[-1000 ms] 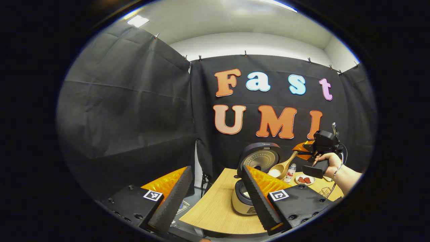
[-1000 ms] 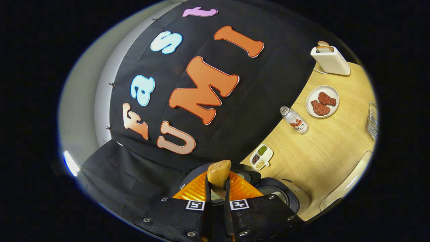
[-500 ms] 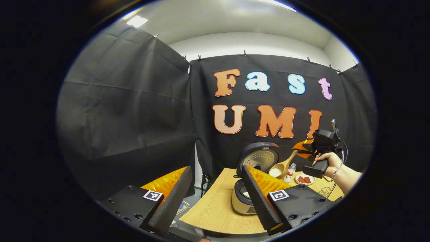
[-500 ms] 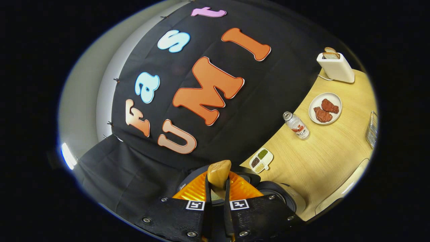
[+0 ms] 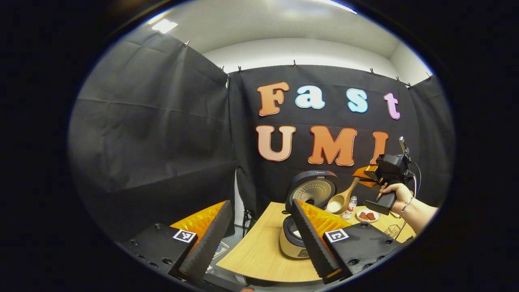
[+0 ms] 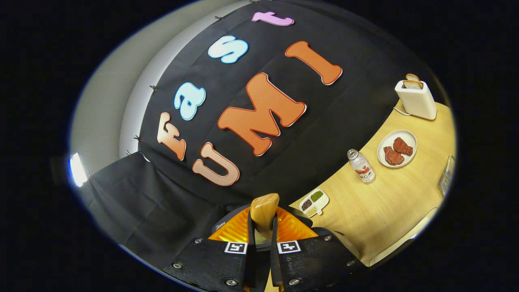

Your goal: Close the left gripper, press the button to open the rice cooker; take a wooden spoon from the chopstick holder with the right hand, scoop a spoonful of rice and pour it into the rice cooker, then put the wooden spoon back into the chopstick holder.

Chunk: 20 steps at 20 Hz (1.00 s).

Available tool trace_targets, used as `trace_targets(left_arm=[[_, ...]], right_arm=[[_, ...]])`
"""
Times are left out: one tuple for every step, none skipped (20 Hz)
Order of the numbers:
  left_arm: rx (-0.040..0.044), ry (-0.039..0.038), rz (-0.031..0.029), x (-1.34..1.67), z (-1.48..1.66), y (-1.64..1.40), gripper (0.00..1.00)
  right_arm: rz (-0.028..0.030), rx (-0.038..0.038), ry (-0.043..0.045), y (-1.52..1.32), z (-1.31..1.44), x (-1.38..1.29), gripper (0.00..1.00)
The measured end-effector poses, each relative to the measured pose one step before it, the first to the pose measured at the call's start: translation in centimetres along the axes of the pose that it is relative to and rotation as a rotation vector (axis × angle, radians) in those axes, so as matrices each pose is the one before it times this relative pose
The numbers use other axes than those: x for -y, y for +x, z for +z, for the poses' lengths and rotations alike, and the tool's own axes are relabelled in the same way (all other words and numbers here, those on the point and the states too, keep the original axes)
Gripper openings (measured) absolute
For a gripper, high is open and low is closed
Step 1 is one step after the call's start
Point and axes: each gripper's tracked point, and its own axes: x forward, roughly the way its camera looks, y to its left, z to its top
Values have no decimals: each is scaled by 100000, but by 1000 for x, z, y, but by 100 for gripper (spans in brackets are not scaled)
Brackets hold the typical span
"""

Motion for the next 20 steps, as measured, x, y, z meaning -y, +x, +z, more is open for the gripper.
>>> trace_targets(left_arm=[[-3, 85, 139, -98, 81, 114, 98], [36, -34, 64, -44, 33, -141, 98], [27, -224, 53, -42, 59, 38, 98], [-43, -186, 110, -61, -125, -103, 98], [-23, -94, 183, -96, -7, 160, 98], [-147, 20, 128, -54, -3, -18, 98], [-181, 112, 155, 10, -116, 56, 98], [-29, 28, 72, -115, 5, -134, 98], [-22, -63, -69, 78, -19, 38, 98], [-81, -45, -10, 43, -36, -75, 98], [33, -10, -26, -108, 107, 50, 98], [56, -11, 70, 1, -96, -6, 98], [109, -43, -19, -4, 3, 19, 98], [82, -82, 23, -28, 33, 10, 98], [51, -58, 3, -26, 60, -34, 98], [26, -48, 10, -50, -13, -166, 99], [13, -14, 54, 17, -2, -19, 99], [-100, -41, 5, -6, -47, -30, 99], [-196, 15, -63, 8, -53, 51, 98], [-49, 31, 33, 43, 20, 41, 98]], right_arm=[[436, 303, -952, 47, 12, -79, 13], [361, 76, -751, -87, -42, -105, 13], [178, -104, -619, 59, -127, -184, 12], [409, 75, -841, 81, -64, -129, 13], [252, 150, -1115, -106, -29, -92, 13], [145, 251, -1582, 70, -14, -176, 13], [320, 405, -1741, -51, 4, -51, 12], [308, 422, -1578, 81, -3, -182, 13], [394, 156, -1024, -8, -26, -11, 13], [411, 297, -649, -90, -17, -223, 13], [487, 59, -391, 32, 15, -188, 13], [242, -52, -281, -52, 78, -99, 8], [288, 31, -453, -52, -45, -95, 13], [253, 18, -612, 31, -137, -14, 8], [40, -45, -662, 139, -191, -40, 13], [63, 135, -671, -89, -23, -98, 13], [330, 81, -769, -251, 48, 23, 13], [170, 150, -927, -28, -114, 16, 13], [252, -30, -1142, 116, -3, -138, 13], [306, 135, -1232, -100, 89, -128, 13]])
